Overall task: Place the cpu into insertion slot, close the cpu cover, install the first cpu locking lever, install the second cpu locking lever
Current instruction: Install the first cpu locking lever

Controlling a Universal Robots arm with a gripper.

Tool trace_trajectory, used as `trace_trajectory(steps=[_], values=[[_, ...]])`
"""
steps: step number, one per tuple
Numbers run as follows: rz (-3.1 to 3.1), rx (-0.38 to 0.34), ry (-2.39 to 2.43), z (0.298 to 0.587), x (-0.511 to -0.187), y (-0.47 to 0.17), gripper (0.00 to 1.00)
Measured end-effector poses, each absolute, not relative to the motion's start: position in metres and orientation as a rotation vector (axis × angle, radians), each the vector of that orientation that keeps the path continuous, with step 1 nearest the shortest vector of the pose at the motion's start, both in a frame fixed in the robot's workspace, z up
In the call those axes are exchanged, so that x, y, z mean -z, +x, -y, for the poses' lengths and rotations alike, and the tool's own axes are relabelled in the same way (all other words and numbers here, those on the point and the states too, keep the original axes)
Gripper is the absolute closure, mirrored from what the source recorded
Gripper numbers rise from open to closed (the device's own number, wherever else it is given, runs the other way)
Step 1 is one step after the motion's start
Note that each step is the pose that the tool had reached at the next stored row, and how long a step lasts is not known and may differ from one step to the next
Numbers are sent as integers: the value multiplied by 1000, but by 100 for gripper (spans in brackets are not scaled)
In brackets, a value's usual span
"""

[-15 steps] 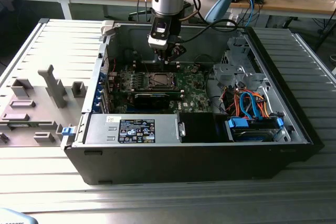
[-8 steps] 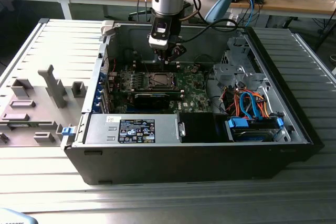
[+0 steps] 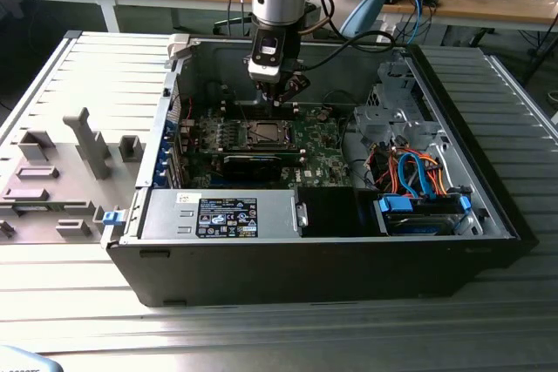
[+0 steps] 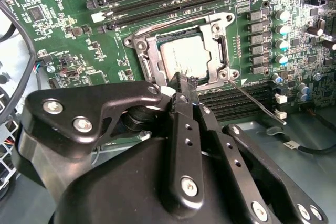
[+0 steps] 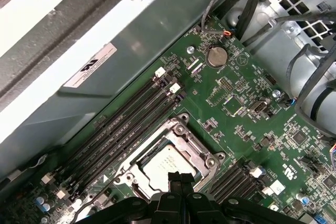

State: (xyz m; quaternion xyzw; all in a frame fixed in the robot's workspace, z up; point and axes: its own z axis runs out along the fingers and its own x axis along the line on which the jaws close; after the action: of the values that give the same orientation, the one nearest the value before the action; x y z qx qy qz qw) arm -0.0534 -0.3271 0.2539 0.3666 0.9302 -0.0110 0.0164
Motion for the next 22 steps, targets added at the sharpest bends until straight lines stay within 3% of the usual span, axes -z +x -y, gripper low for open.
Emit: trace_trajectory(steps=[22], values=[[-2914, 33, 1081, 327, -254, -53, 89]])
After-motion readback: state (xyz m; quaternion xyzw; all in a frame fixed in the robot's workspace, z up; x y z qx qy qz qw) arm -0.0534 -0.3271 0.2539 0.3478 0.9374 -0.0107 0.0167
